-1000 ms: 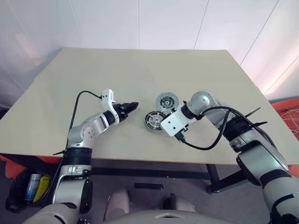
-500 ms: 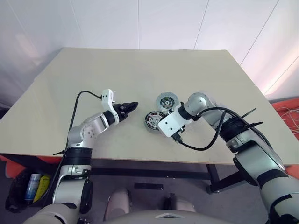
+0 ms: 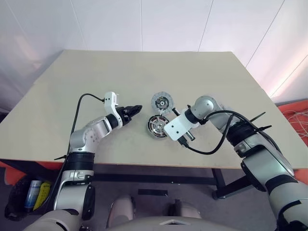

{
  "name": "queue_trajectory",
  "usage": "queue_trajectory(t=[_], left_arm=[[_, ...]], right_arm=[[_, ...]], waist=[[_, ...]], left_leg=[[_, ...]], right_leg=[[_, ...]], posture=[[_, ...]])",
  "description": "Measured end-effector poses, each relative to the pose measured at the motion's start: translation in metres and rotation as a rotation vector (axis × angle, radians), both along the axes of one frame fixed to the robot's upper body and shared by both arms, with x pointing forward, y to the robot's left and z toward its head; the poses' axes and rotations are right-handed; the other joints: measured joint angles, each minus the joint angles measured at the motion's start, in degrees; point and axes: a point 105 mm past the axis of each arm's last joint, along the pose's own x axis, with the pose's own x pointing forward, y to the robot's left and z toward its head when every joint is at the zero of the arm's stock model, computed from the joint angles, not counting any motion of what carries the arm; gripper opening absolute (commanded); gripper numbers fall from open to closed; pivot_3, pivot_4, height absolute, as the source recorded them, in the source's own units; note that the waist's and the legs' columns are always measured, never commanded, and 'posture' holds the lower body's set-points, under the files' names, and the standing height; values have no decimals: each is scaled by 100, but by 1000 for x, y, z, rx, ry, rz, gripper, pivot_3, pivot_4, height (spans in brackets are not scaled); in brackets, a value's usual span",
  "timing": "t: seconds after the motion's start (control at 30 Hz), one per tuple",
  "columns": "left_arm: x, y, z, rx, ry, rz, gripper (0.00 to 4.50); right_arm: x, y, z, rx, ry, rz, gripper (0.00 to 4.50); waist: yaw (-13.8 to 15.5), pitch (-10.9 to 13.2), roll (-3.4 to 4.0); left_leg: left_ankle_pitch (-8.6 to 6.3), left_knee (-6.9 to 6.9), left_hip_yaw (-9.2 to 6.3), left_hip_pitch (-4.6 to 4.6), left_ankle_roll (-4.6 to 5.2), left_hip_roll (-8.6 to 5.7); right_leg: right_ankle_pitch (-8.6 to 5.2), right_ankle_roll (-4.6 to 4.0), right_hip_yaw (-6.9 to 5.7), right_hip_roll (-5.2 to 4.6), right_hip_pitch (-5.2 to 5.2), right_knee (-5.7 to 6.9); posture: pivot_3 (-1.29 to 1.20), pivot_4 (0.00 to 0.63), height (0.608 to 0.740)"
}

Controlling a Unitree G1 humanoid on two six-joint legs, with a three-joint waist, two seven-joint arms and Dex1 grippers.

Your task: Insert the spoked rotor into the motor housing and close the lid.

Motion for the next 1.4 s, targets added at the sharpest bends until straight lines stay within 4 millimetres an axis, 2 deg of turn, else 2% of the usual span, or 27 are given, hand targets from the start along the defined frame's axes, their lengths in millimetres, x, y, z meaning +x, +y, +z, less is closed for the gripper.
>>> queue_trajectory(t=[0.43, 0.6, 0.8, 0.9, 1.03, 1.2, 1.3, 1.4], left_arm=[[0, -1, 0, -2, 0, 1, 2651], [1, -2, 1, -11, -7, 7, 2651], [-1, -6, -5, -27, 6, 20, 2651], [-3, -5, -11, -29, 20, 32, 2651], [-5, -6, -13, -34, 25, 39, 2651], [-6, -6, -14, -37, 28, 48, 2651], [-7, -3, -14, -34, 25, 63, 2651], [-8, 2, -13, -33, 20, 81, 2651]], right_arm=[[1, -1, 0, 10, -5, -1, 4], [-2, -12, 7, -8, 69, -59, 4], [-4, -29, 14, 23, 198, -243, 4], [-5, -29, 20, 70, 290, -379, 4], [-7, -18, 28, 154, 441, -573, 4], [2, 17, 43, 301, 656, -901, 4], [10, 36, 57, 372, 718, -1080, 4], [12, 45, 63, 396, 760, -1184, 4]], waist=[[1, 0, 0], [39, 0, 1], [36, 0, 0], [32, 0, 1], [20, 1, 2], [32, 9, 14], [36, 11, 17], [68, 11, 17]], left_leg=[[4, 1, 0, 3, -6, 1], [1, 2, -3, -16, 7, -3], [-2, 13, -1, -41, 43, -4], [0, 13, -1, -46, 40, 0], [5, 12, -1, -35, 31, 4], [5, 10, -3, -28, -9, 5], [14, 7, -2, -29, -27, 4], [25, -4, -4, -26, -47, 0]], right_leg=[[1, -1, 0, 0, -2, 10], [1, -2, -1, -1, -7, -2], [1, -2, -1, -2, -20, -12], [1, -2, -3, -1, -29, -8], [1, -2, -4, 1, -25, 0], [1, -2, -3, 2, -30, 19], [0, -2, 0, 2, -37, 24], [0, -2, 0, 1, -33, 18]], posture=[[0, 0, 740], [0, 0, 740], [0, 0, 740], [0, 0, 740], [0, 0, 740], [0, 0, 740], [0, 0, 740], [0, 0, 740]])
